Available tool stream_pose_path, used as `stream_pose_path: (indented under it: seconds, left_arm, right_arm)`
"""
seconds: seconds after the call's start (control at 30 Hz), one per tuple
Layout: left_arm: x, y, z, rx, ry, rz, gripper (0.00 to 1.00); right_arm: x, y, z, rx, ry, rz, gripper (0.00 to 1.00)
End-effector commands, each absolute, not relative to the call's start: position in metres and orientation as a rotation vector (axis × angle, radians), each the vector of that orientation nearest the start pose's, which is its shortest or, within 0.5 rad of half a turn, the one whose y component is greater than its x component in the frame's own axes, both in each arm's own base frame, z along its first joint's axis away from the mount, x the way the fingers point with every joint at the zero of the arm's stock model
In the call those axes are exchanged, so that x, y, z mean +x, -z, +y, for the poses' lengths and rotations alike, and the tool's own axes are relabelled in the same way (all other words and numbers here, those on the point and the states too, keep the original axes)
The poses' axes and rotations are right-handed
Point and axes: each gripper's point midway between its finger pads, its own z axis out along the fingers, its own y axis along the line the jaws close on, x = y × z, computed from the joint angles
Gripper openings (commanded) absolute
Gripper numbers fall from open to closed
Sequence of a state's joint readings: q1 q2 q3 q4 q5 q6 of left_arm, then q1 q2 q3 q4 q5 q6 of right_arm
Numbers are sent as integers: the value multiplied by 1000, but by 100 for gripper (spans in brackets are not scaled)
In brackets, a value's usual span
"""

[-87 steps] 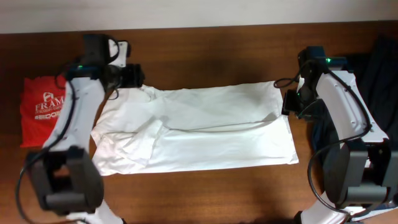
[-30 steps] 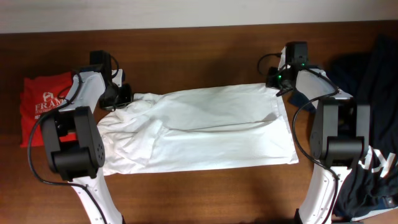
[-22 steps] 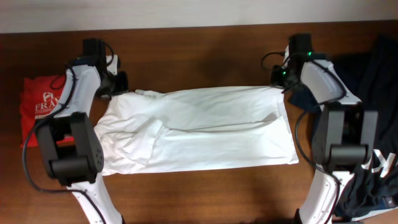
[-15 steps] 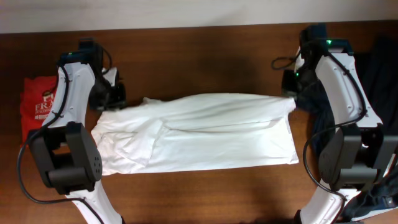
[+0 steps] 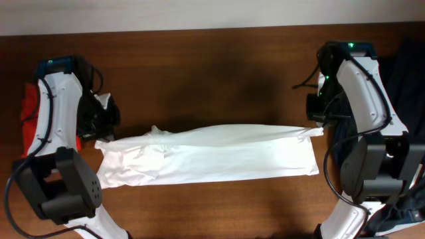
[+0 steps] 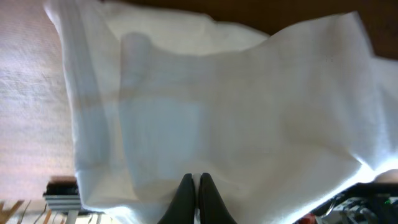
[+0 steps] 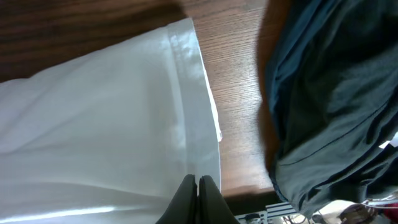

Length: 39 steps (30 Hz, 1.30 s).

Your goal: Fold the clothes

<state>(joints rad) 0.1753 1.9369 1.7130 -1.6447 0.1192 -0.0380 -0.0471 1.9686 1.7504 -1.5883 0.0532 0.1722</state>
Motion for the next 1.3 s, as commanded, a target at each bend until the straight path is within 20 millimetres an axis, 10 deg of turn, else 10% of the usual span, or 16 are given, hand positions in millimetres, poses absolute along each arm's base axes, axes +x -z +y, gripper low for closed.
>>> stream_pose_path:
  seconds: [0.0,0.17,0.3,0.43,0.6,0.9,1.0,1.1,1.27]
  left_arm:
    - [267,-114,35,-409,177,3499,0]
    - [240,-76,34,-415,151,3584,2]
    - [232,-72,39,-405,92,3613,43]
    - [234,-73,42,-440,53,3603,50]
    - [296,-90,-19,-343,608,3307,49]
    - [297,-67,-78,-98,548,3311,52]
    - [293,-43,-86,-142,537,3303,49]
    - [283,-40,-95,-108,540,3328,0]
    - [261,-46,-131,280,539,3348,0]
  right_arm:
    - [301,-112,-32,351,181,3387,4]
    - [287,-81,-33,352,205,3430,11]
    - [278,-77,-51,394,286,3445,28]
    - [272,-76,-68,517,250,3443,34]
    - [274,-74,-64,530,188,3436,36]
    - [279,-73,-42,388,-72,3452,64]
    - [279,-73,-42,387,-72,3451,64]
    - [281,-73,-42,387,-71,3446,64]
    - [283,-72,-43,386,-70,3438,64]
